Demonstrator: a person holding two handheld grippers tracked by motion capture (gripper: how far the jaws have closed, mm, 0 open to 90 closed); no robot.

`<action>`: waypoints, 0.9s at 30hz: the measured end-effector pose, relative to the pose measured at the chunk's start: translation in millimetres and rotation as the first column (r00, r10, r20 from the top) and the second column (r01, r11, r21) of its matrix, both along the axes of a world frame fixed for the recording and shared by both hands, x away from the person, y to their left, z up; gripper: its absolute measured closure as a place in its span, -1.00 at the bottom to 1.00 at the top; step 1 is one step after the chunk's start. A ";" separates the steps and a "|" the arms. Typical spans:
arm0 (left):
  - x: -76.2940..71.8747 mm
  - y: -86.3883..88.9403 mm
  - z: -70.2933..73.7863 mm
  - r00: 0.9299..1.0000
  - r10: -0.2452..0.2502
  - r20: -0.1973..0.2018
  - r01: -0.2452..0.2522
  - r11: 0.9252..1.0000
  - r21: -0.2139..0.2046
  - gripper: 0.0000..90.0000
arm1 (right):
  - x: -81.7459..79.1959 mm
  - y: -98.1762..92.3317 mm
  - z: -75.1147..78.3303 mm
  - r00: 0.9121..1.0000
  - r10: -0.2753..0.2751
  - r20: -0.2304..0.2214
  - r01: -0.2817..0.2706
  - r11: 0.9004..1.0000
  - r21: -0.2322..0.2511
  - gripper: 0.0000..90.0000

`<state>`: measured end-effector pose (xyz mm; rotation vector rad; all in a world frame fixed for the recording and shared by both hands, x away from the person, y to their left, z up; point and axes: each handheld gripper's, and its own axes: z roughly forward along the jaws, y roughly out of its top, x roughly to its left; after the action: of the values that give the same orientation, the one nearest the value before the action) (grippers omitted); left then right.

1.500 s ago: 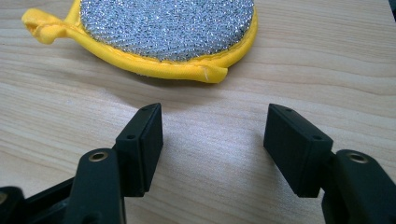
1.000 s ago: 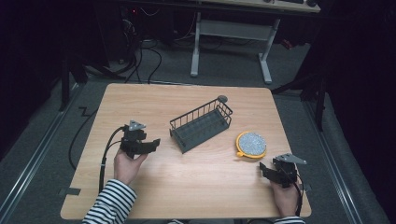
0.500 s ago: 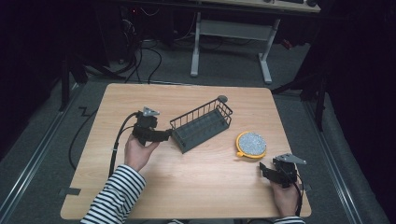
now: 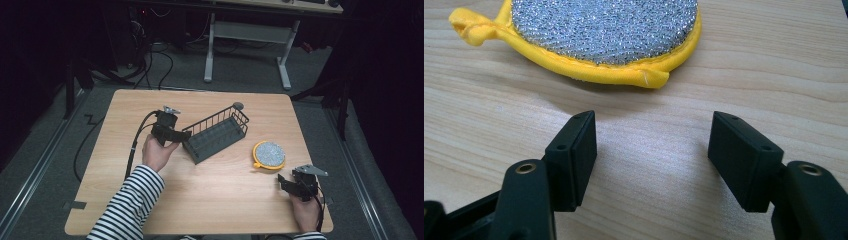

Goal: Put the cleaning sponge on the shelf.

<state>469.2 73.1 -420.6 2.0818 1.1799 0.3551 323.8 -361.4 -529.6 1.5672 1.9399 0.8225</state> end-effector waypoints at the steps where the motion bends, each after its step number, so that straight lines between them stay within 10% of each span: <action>1: 1.7 -1.5 -0.8 1.000 0.001 -0.008 -0.001 1.000 0.005 -0.35 | 0.0 0.0 0.0 1.000 0.000 0.000 0.000 1.000 0.000 -0.19; 10: 14.1 -9.1 -15.3 0.997 0.006 -0.078 -0.004 1.000 0.030 -0.34 | 0.0 -0.2 0.0 1.000 0.000 0.001 0.000 1.000 0.001 -0.20; 27: 8.8 -15.0 -18.8 0.998 -0.046 -0.034 0.047 0.998 0.031 0.13 | -0.2 0.0 0.1 1.000 0.000 -0.002 0.000 1.000 -0.001 -0.20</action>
<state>478.0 58.1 -439.4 2.1460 1.1501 0.3204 323.6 -361.4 -529.5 1.5674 1.9415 0.8201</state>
